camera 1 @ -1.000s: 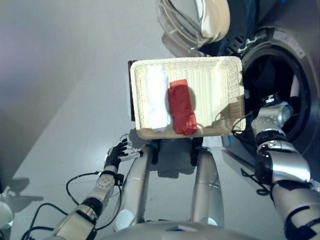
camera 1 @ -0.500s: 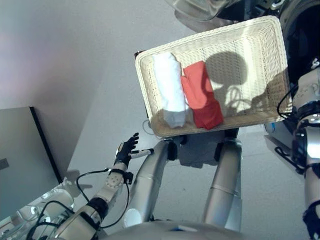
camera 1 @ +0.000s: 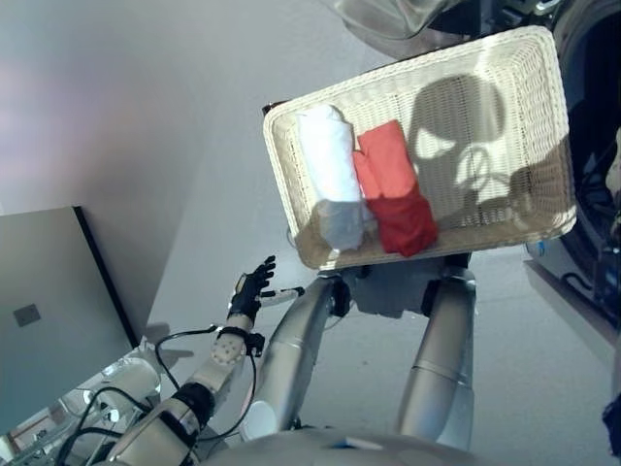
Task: Pick up the clothes and place them into the washing machine
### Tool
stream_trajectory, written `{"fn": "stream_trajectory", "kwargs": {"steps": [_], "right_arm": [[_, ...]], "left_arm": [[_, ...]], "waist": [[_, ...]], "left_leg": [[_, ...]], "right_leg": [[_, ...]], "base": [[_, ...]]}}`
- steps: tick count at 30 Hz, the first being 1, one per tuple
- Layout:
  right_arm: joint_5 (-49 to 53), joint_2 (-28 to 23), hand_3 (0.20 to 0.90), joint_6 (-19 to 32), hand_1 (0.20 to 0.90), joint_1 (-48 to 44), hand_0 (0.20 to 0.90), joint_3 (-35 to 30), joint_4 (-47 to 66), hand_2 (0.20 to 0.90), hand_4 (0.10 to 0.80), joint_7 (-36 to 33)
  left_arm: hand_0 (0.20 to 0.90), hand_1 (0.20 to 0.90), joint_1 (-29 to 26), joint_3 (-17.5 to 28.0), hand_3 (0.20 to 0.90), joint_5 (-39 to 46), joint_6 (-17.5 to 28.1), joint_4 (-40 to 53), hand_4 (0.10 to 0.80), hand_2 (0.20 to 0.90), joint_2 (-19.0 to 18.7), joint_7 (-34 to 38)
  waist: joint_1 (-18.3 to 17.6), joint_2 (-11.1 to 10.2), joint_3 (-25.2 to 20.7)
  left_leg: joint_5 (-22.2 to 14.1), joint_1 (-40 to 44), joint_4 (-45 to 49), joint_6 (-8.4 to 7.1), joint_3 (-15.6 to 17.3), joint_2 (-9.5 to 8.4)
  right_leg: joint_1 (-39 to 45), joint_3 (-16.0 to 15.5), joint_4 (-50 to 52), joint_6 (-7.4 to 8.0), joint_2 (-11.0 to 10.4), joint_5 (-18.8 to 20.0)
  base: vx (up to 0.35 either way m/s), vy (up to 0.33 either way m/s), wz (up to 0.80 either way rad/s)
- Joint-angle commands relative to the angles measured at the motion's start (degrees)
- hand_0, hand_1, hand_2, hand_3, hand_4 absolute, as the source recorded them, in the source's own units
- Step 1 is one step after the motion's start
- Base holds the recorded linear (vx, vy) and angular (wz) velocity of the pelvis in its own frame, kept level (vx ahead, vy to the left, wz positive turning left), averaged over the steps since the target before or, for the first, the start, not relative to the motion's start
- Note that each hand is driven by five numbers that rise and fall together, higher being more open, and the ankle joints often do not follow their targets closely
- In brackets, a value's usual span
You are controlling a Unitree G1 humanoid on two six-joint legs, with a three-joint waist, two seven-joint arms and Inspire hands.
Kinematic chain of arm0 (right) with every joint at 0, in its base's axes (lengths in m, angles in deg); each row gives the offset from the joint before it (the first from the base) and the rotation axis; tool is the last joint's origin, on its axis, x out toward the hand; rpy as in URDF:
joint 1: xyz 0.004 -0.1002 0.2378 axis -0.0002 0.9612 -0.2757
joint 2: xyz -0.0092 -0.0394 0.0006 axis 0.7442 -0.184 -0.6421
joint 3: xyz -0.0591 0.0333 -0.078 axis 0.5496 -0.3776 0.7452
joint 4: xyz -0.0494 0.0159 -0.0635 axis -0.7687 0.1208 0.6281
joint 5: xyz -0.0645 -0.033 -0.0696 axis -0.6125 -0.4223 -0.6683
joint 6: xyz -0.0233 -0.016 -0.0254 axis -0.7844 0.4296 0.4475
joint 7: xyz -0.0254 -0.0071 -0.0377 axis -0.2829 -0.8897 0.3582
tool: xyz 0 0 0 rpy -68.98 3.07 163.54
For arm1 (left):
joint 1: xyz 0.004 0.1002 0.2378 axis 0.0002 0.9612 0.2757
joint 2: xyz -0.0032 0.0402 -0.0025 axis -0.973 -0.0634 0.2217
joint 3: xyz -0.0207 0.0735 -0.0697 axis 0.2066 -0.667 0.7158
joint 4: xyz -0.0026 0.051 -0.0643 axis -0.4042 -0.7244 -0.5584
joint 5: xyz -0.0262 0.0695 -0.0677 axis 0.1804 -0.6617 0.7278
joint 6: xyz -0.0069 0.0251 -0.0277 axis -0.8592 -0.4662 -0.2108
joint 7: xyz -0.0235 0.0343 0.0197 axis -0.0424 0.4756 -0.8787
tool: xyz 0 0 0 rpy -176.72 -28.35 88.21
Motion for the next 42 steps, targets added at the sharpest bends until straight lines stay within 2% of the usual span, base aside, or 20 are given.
{"fn": "stream_trajectory", "kwargs": {"steps": [1,3,8,13,17,19,20,21,22,25,26,27,34,42], "right_arm": [[3.2,1.4,0.9,3.0,0.9,1.2,0.9,4.8,0.7,0.9,0.8,5.4],[3.7,2.7,0.9,3.0,0.9,1.5,0.9,4.4,0.2,0.9,0.8,5.9],[5.9,9.7,0.9,1.8,0.9,3.2,0.9,3.4,-2.5,0.9,0.8,9.4],[2.8,15.8,0.9,-0.1,0.9,5.9,0.9,4.7,-2.2,0.9,0.8,11.6],[-3.5,17.4,0.9,-1.8,0.9,6.7,0.9,7.9,-2.5,0.9,0.8,11.7],[-9.1,18.1,0.9,-3.8,0.9,7.7,0.9,10.6,-3.9,0.9,0.8,12.3],[-9.1,18.1,0.9,-3.8,0.9,7.7,0.9,10.6,-3.9,0.9,0.8,12.3],[-11.5,18.8,0.9,-4.7,0.9,8.3,0.9,11.9,-4.3,0.9,0.8,13.2],[-13.1,19.1,0.9,-5.4,0.9,9.1,0.9,13.0,-4.9,0.9,0.8,14.0],[-15.7,19.9,0.9,-6.5,0.9,9.8,0.9,14.3,-5.3,0.9,0.8,15.3],[-15.7,19.9,0.9,-6.5,0.9,9.8,0.9,14.2,-5.3,0.9,0.8,15.3],[-16.4,20.5,0.9,-7.1,0.9,10.3,0.9,14.6,-5.9,0.9,0.8,16.1],[-22.0,21.4,0.9,-10.3,0.9,8.7,0.9,16.2,-10.9,0.9,0.8,16.0],[-19.0,24.2,0.9,-10.3,0.9,12.3,0.9,15.8,-9.3,0.9,0.8,20.1]], "left_arm": [[0.9,0.9,4.6,2.1,0.9,1.9,-0.2,-4.9,0.8,0.9,-1.1,0.2],[0.9,0.9,4.5,2.1,0.9,2.1,-0.1,-5.4,0.8,0.9,-0.9,-0.1],[0.9,0.9,3.3,2.6,0.9,1.1,-0.2,-6.9,0.8,0.9,-1.4,-1.0],[0.9,0.9,2.6,3.8,0.9,0.0,-0.3,-7.5,0.8,0.9,-1.9,-1.0],[0.9,0.9,2.6,4.6,0.9,-0.6,-0.2,-7.2,0.8,0.9,-2.4,-1.2],[0.9,0.9,3.0,5.1,0.9,-1.5,-0.4,-7.2,0.8,0.9,-3.0,-1.4],[0.9,0.9,2.9,5.1,0.9,-1.5,-0.4,-7.1,0.8,0.9,-3.1,-1.4],[0.9,0.9,3.0,5.3,0.9,-1.8,-0.5,-7.5,0.8,0.9,-3.2,-1.6],[0.9,0.9,2.9,5.6,0.9,-2.7,-0.7,-7.8,0.8,0.9,-3.4,-1.7],[0.9,0.9,3.2,6.4,0.9,-3.6,-0.9,-7.0,0.8,0.9,-4.1,-2.1],[0.9,0.9,3.2,6.5,0.9,-3.7,-0.9,-7.0,0.8,0.9,-4.2,-2.1],[0.9,0.9,3.2,6.8,0.9,-4.2,-1.1,-7.0,0.8,0.9,-4.5,-2.5],[0.9,0.9,2.2,7.5,0.9,-5.9,-2.3,-6.2,0.8,0.9,-5.2,-2.6],[0.9,0.9,2.2,9.7,0.9,-7.5,-3.3,-4.1,0.8,0.9,-6.6,-3.9]], "waist": [[-1.5,0.2,-4.8],[-1.6,0.0,-4.6],[-1.2,-0.6,-4.2],[-0.7,-1.7,-3.5],[-0.3,-2.5,-3.1],[0.4,-3.4,-2.9],[0.4,-3.2,-2.5],[0.8,-3.6,-2.4],[1.1,-4.2,-2.6],[1.9,-4.9,-2.2],[2.0,-4.7,-1.8],[2.4,-5.5,-2.0],[4.0,-6.2,-1.5],[5.2,-6.8,-0.7]], "left_leg": [[0.1,0.1,-4.6,-7.13,-3.5,1.49],[0.4,0.8,-5.2,-7.25,-3.6,1.51],[1.6,2.6,-6.6,-7.58,-4.6,1.71],[3.5,5.3,-8.9,-8.22,-6.0,2.1],[4.7,7.2,-10.6,-8.62,-7.1,2.22],[6.0,8.8,-12.5,-9.01,-8.3,2.18],[8.0,8.3,-12.8,-8.72,-7.9,2.42],[8.6,8.9,-13.4,-8.89,-8.3,2.36],[7.2,10.5,-14.1,-9.26,-9.6,2.02],[8.1,11.5,-14.8,-9.45,-10.7,1.93],[9.9,11.0,-15.1,-9.17,-10.4,2.17],[8.3,12.1,-15.1,-9.49,-11.3,1.82],[8.7,12.1,-14.7,-9.48,-12.7,1.29],[8.8,11.9,-14.4,-9.35,-13.4,1.23]], "right_leg": [[4.3,-3.7,-5.6,-5.69,3.1,1.5],[5.2,-4.1,-6.4,-5.67,3.2,1.8],[8.3,-5.4,-8.6,-5.67,3.8,2.7],[12.3,-7.4,-11.6,-5.7,4.3,3.7],[14.7,-9.0,-13.0,-5.6,4.3,4.2],[17.1,-10.6,-14.4,-5.55,4.3,4.4],[16.7,-11.2,-15.0,-5.97,4.3,6.2],[17.7,-11.8,-15.5,-5.96,4.4,6.3],[19.4,-12.3,-15.5,-5.5,4.2,4.5],[21.2,-13.8,-16.3,-5.52,4.0,4.5],[20.8,-14.4,-16.8,-5.97,4.0,6.4],[22.1,-14.5,-16.3,-5.62,3.8,4.2],[23.1,-16.2,-15.9,-5.71,3.1,3.7],[23.1,-16.9,-15.1,-5.8,2.7,3.1]], "base": [[-0.023,-0.038,0.0],[-0.019,-0.035,-0.04],[-0.034,-0.046,-0.03],[-0.037,-0.073,0.1],[-0.024,-0.084,0.09],[-0.072,-0.094,0.13],[-0.127,-0.098,0.16],[-0.011,-0.1,0.25],[0.097,-0.147,0.32],[-0.012,-0.067,0.29],[-0.005,-0.066,0.25],[0.002,-0.066,0.21],[0.016,-0.03,0.08],[0.014,0.001,0.09]]}}
